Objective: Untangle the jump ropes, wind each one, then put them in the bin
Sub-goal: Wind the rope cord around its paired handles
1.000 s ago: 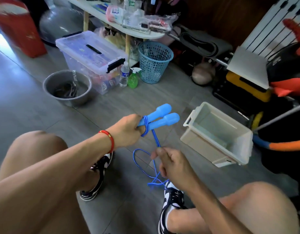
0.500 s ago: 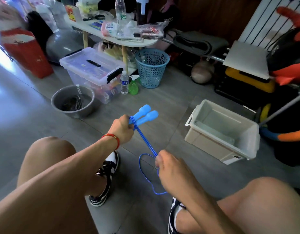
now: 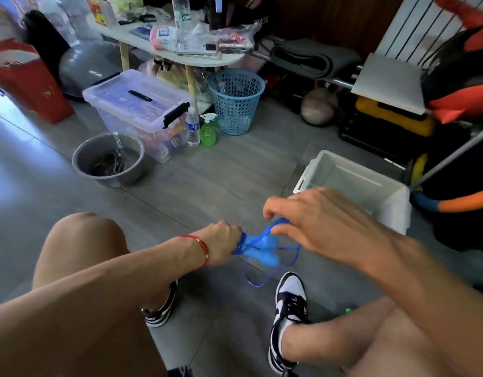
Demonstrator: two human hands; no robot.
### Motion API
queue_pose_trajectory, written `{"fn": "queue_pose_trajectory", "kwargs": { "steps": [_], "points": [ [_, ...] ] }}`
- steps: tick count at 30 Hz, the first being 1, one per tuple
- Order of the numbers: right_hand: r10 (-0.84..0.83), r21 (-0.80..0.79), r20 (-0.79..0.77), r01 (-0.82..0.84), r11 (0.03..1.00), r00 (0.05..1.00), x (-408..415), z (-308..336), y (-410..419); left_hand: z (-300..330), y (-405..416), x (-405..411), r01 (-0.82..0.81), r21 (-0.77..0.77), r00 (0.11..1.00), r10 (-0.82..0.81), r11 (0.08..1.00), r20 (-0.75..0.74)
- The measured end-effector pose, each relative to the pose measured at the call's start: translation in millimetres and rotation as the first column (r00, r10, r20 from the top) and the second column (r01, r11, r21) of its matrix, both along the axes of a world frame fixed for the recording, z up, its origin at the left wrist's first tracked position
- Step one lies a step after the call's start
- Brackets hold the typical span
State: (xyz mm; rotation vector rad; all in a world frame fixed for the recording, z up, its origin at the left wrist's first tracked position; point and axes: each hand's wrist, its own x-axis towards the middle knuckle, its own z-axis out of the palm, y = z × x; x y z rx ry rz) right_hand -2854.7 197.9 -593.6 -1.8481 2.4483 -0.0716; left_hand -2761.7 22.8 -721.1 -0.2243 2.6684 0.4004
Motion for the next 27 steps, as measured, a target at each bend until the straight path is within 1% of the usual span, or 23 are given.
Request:
{"fn": "queue_pose_trajectory", "kwargs": {
  "steps": [2, 3, 4, 6, 9, 11, 13, 15, 17, 19, 20, 21, 23, 24, 25, 26, 27],
  "points": [
    [0.01, -0.033, 0.001, -0.01, 0.999, 1.0, -21.9, 8.0, -5.0, 16.2, 17.6, 11.9, 0.154, 0.086, 0.988, -0.153, 0.984, -0.021],
    [-0.012, -0.04, 0.021, 0.013, 0.999, 1.0, -32.6, 9.1, -7.5, 24.7, 23.1, 17.3, 0.218, 0.142, 0.976, -0.214, 0.966, -0.047],
    [-0.045, -0.046, 0.065, 0.048, 0.998, 0.997, -43.4, 8.0, -10.0, 32.9, 26.1, 22.3, 0.266, 0.191, 0.964, -0.255, 0.945, -0.08],
    [-0.112, -0.041, 0.192, 0.122, 0.992, 0.975, -60.5, 2.8, -14.6, 47.3, 28.0, 32.8, 0.311, 0.256, 0.945, -0.27, 0.915, -0.182],
    [-0.164, -0.001, 0.417, 0.181, 0.983, 0.894, -76.0, -14.8, -17.5, 65.6, 27.1, 46.3, 0.337, 0.311, 0.898, -0.205, 0.889, -0.388],
    [-0.169, 0.026, 0.577, 0.189, 0.982, 0.799, -77.8, -21.4, -18.9, 76.2, 24.9, 51.9, 0.318, 0.362, 0.885, -0.138, 0.876, -0.445],
    [-0.142, 0.01, 0.663, 0.181, 0.983, 0.735, -81.0, -23.2, -19.1, 83.3, 19.2, 55.6, 0.253, 0.462, 0.884, -0.009, 0.85, -0.468],
    [-0.119, -0.003, 0.711, 0.172, 0.985, 0.693, -80.5, -17.1, -20.3, 89.7, 15.0, 58.7, 0.21, 0.516, 0.875, 0.076, 0.831, -0.479],
    [-0.121, 0.036, 0.736, 0.14, 0.989, 0.666, -76.1, -21.0, -24.4, 97.2, 19.3, 59.9, 0.263, 0.501, 0.854, 0.043, 0.824, -0.518],
    [-0.11, 0.105, 0.743, 0.048, 0.993, 0.66, -64.9, -34.7, -26.7, 106.7, 26.3, 59.6, 0.344, 0.491, 0.833, -0.019, 0.801, -0.552],
    [-0.129, 0.136, 0.768, 0.036, 0.99, 0.628, -59.8, -41.5, -26.2, 110.6, 26.4, 59.7, 0.363, 0.485, 0.825, -0.032, 0.796, -0.564],
    [-0.16, 0.151, 0.794, 0.063, 0.986, 0.586, -57.7, -49.2, -21.2, 113.3, 22.7, 59.9, 0.357, 0.473, 0.816, -0.022, 0.806, -0.578],
    [-0.246, 0.159, 0.866, 0.226, 0.961, 0.436, -54.1, -58.8, -5.2, 114.4, 8.4, 59.4, 0.277, 0.446, 0.781, 0.071, 0.851, -0.621],
    [-0.243, 0.132, 0.882, 0.283, 0.95, 0.403, -45.0, -59.8, 2.6, 112.2, 1.0, 58.3, 0.22, 0.445, 0.763, 0.131, 0.868, -0.633],
    [-0.195, 0.067, 0.885, 0.298, 0.952, 0.423, -33.5, -63.0, 8.5, 108.6, -4.8, 56.5, 0.158, 0.465, 0.757, 0.195, 0.871, -0.623],
    [-0.15, 0.014, 0.889, 0.301, 0.954, 0.433, -19.9, -66.2, 12.3, 103.4, -9.5, 52.8, 0.094, 0.511, 0.761, 0.269, 0.854, -0.59],
    [-0.157, 0.017, 0.889, 0.313, 0.949, 0.43, -5.8, -69.0, 14.3, 97.2, -13.1, 48.1, 0.029, 0.561, 0.769, 0.34, 0.827, -0.541]
  ]
}}
